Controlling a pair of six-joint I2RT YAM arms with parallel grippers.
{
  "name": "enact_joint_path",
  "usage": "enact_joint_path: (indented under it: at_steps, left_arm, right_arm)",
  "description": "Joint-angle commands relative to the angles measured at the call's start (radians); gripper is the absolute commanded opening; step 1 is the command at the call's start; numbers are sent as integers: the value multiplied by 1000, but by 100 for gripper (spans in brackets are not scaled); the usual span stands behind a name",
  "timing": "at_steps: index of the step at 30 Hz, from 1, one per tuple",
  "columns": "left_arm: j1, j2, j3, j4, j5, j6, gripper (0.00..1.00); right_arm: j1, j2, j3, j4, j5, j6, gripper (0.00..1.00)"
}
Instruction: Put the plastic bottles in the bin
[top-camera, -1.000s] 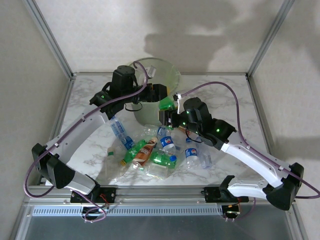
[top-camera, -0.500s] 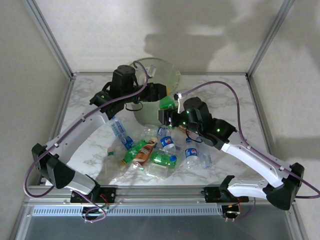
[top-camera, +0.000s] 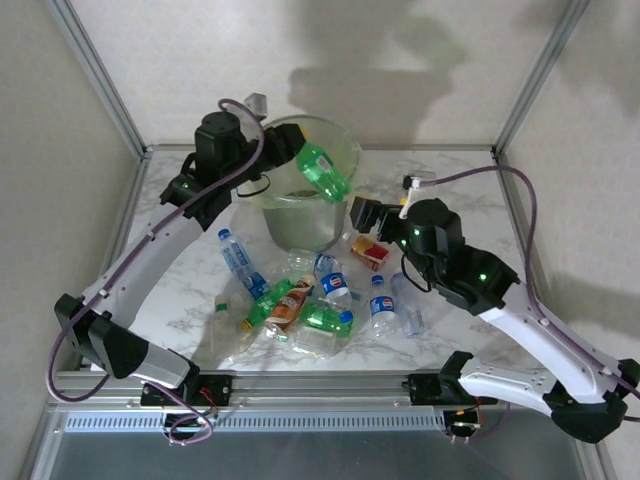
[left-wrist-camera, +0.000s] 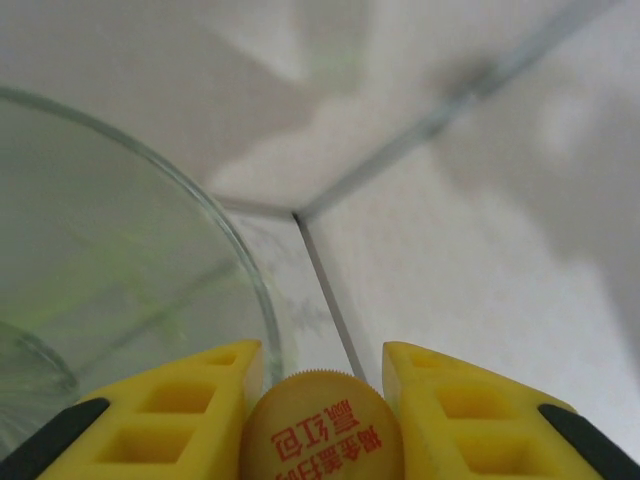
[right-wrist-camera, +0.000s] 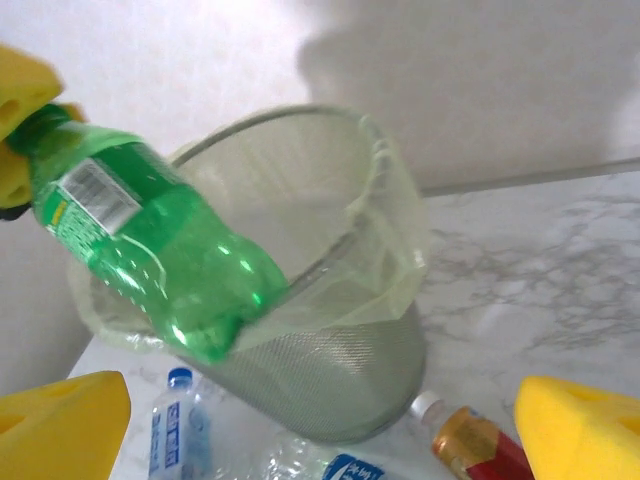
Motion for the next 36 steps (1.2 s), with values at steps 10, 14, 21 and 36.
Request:
enact_joint_path:
  at_steps: [10,14,21,36]
  left_arm:
    - [28,10,-89,127,-362,10,11]
    - [27,57,-76,107,-397,46,9]
    - [2,103,-76,89,-475,117,8]
    - [-65,157,-83,48,-579,220,28]
  right_arm:
    - [-56,24,20,-234,182,226,99]
    - [-149,51,4,-311,137,288,99]
    - [-321,31,-73,-316,-1,309,99]
    - [-474,44,-158,-317,-136,303,99]
